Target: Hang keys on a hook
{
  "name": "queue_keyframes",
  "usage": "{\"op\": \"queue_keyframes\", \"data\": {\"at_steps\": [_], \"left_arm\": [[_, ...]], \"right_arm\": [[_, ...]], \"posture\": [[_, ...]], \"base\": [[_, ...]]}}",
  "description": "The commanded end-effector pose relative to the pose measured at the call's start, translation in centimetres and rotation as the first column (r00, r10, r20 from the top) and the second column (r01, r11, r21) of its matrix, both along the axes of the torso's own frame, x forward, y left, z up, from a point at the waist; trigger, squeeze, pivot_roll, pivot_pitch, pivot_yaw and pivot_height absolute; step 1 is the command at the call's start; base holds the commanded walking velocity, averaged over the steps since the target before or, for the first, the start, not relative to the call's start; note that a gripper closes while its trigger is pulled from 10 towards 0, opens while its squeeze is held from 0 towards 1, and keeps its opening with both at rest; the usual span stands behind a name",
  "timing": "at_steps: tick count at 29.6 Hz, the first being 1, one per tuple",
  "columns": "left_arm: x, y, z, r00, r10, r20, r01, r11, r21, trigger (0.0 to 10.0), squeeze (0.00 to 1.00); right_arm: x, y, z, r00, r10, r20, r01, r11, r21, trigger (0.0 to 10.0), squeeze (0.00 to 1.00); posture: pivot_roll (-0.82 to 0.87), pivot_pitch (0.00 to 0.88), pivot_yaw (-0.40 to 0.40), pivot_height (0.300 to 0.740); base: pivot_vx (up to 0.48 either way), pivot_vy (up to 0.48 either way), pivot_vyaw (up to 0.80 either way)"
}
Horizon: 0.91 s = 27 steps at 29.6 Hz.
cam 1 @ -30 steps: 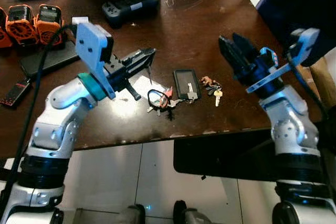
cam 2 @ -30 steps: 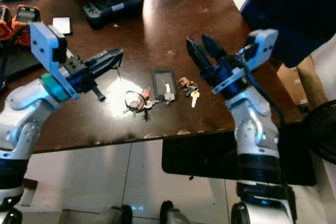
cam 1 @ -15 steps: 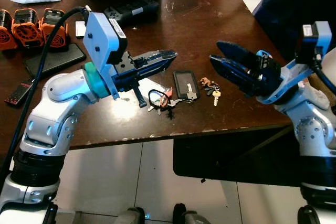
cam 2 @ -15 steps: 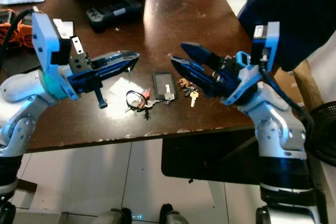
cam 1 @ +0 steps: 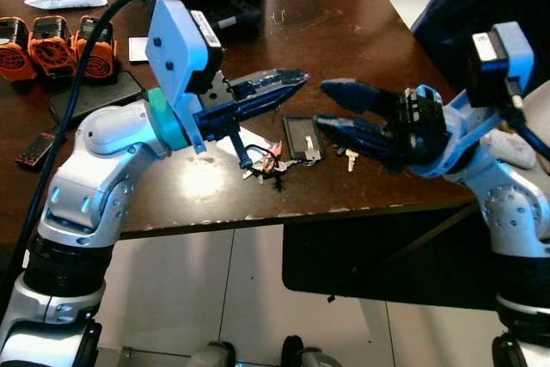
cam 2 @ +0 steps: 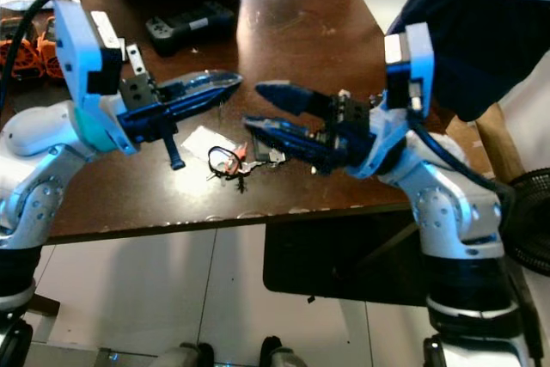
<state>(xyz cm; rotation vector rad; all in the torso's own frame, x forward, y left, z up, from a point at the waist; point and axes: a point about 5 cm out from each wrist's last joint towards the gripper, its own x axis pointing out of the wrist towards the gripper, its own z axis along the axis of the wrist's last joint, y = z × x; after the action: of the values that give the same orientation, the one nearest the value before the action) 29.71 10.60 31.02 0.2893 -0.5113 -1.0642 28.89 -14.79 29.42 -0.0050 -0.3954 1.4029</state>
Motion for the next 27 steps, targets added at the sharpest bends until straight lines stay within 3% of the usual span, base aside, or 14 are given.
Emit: {"op": "queue_keyframes", "data": {"at_steps": [1,3,4,5,10,19,22,27], "left_arm": [[0.3,-0.2,-0.2,1.000,0.016,-0.004,-0.016,0.999,0.034,0.0,0.00],[0.4,-0.2,-0.4,1.000,0.023,-0.016,-0.022,0.999,0.045,0.3,0.00],[0.4,-0.3,-0.6,0.999,0.017,-0.030,-0.015,0.999,0.050,8.2,0.00],[0.3,-0.4,-0.8,0.999,0.004,-0.042,-0.002,0.999,0.053,10.0,0.00],[-0.4,-1.1,-1.6,0.996,-0.063,-0.068,0.068,0.995,0.070,10.0,0.00],[-0.3,-1.6,-2.5,0.994,-0.059,-0.093,0.067,0.994,0.091,10.0,0.00],[0.2,-1.3,-2.4,0.996,-0.021,-0.089,0.029,0.996,0.088,10.0,0.00],[0.4,-1.1,-2.2,0.996,-0.001,-0.086,0.008,0.997,0.077,10.0,0.00]], "right_arm": [[-0.6,0.2,0.2,0.999,0.041,0.014,-0.040,0.999,-0.014,10.0,0.00],[-0.6,0.4,0.4,0.999,0.046,0.020,-0.046,0.999,-0.008,10.0,0.00],[-0.7,0.6,0.5,0.999,0.049,0.024,-0.049,0.999,-0.003,10.0,0.00],[-0.6,0.8,0.5,0.999,0.046,0.025,-0.046,0.999,0.005,10.0,0.00],[-0.5,1.5,0.6,0.999,0.032,0.024,-0.032,0.999,0.031,10.0,0.00],[0.5,2.0,1.1,0.997,-0.073,0.040,0.071,0.997,0.037,10.0,0.00],[1.3,1.8,0.1,0.987,-0.157,0.041,0.159,0.984,-0.079,10.0,0.00],[1.5,1.6,-0.4,0.981,-0.191,0.043,0.195,0.973,-0.124,10.0,0.00]], "posture": [[0.09,0.055,0.006,0.740],[0.09,0.055,0.004,0.740],[0.09,0.055,0.004,0.740],[0.09,0.055,0.004,0.740],[0.09,0.055,0.004,0.740],[0.08,0.058,0.004,0.740],[0.08,0.059,0.002,0.740],[0.08,0.060,0.000,0.740]], "base": [[0.000,0.000,0.00],[0.000,0.000,0.00],[0.000,0.000,0.00],[0.000,0.000,0.00],[0.000,0.000,0.00],[0.000,0.000,0.00],[0.000,0.000,0.00],[0.000,0.000,0.00]]}}
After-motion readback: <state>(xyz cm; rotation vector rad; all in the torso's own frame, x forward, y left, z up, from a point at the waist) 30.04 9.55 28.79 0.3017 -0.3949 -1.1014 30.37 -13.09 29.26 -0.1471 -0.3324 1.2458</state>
